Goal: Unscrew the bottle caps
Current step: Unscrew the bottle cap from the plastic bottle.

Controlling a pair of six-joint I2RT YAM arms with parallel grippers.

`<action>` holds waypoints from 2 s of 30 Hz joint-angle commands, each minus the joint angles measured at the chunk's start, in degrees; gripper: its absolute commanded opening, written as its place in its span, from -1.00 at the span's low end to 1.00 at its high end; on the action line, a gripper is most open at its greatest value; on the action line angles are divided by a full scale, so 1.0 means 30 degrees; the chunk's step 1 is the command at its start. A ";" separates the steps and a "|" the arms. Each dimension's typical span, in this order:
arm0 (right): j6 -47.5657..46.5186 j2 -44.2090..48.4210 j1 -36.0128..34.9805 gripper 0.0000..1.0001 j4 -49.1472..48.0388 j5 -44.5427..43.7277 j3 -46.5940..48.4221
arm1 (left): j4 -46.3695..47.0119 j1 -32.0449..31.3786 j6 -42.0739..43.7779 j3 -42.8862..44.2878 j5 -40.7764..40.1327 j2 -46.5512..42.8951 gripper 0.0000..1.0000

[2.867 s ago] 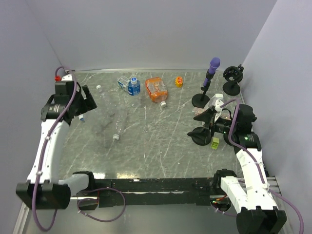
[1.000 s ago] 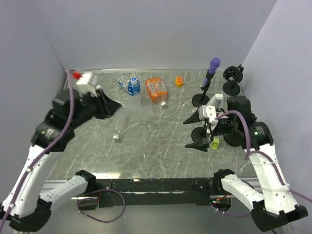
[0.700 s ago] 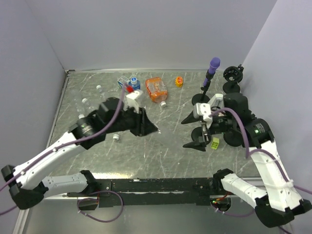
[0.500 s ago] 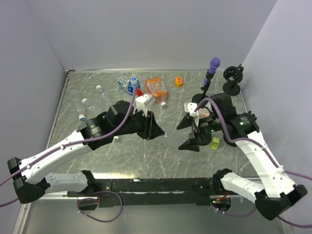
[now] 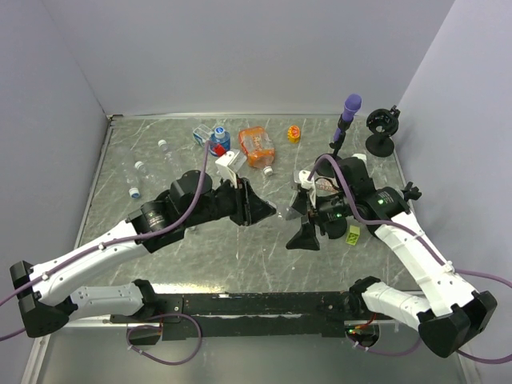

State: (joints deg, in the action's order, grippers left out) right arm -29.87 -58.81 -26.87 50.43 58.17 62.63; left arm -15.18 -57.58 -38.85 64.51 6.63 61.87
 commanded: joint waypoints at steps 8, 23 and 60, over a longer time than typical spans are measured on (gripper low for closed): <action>0.0991 -0.0085 -0.0212 0.28 -0.0846 -0.0055 -0.0106 | 0.2657 -0.0083 -0.1404 -0.0965 -0.1097 -0.0846 -0.97; -0.5413 0.1642 0.0051 -0.50 0.3016 0.0999 -0.0602 | 0.3153 -0.0083 0.5876 -0.4507 0.4046 -0.6993 0.93; -0.6304 0.1467 -0.0065 -0.51 0.2466 0.0033 -0.1893 | 0.6174 -0.2632 1.3917 -0.4073 0.4176 -0.2341 0.16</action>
State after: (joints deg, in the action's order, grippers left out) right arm -48.77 -54.37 -26.85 59.59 57.78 57.60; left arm 1.58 -64.88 3.38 49.15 19.18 53.91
